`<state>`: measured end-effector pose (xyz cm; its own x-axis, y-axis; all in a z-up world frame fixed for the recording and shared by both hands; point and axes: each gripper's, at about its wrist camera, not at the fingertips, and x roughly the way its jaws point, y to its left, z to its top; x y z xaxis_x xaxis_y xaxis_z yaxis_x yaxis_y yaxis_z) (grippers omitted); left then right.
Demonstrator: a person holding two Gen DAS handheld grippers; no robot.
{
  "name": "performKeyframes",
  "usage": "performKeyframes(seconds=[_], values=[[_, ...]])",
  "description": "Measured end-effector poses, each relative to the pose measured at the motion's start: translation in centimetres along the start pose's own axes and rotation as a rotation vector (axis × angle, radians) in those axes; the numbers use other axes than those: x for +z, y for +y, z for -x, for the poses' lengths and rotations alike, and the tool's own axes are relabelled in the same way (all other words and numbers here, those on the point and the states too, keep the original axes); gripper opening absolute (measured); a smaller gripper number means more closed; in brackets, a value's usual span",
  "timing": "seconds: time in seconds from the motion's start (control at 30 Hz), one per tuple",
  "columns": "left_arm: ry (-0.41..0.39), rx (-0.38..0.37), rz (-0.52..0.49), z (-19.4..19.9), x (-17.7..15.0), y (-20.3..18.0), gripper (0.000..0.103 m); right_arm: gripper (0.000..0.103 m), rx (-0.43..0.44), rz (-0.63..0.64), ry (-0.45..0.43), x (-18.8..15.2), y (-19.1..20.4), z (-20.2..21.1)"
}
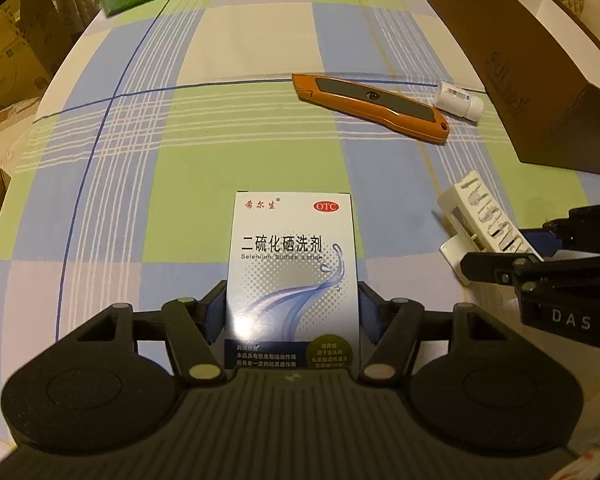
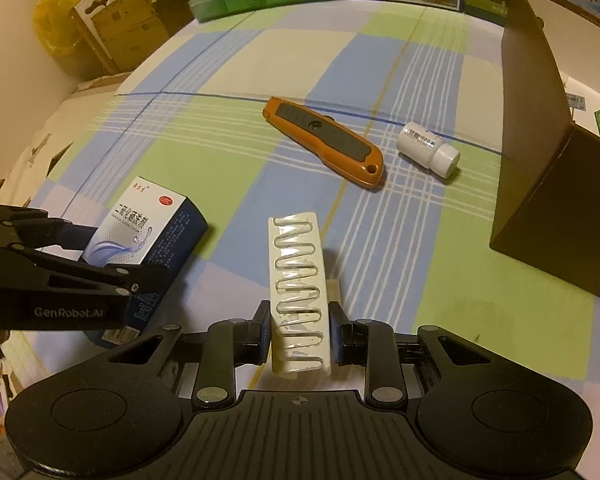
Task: Organize rigid objects
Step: 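Lift the medicine box and toothpick case with both grippers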
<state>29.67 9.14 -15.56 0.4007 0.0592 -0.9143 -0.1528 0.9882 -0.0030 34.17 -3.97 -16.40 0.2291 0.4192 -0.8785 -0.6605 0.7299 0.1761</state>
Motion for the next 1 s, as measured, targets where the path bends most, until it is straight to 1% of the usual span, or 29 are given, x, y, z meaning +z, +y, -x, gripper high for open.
performKeyframes(seconds=[0.1, 0.57, 1.0], values=[[-0.003, 0.003, -0.006, -0.1, 0.1, -0.2, 0.061, 0.025, -0.005, 0.003, -0.016, 0.1, 0.1, 0.1], [-0.003, 0.003, -0.010, 0.1, 0.2, -0.3, 0.061, 0.025, -0.010, 0.033, -0.020, 0.0, 0.4, 0.3], [-0.045, -0.018, -0.031, 1.9, 0.6, -1.3, 0.061, 0.025, 0.001, 0.007, -0.056, -0.3, -0.4, 2.1]])
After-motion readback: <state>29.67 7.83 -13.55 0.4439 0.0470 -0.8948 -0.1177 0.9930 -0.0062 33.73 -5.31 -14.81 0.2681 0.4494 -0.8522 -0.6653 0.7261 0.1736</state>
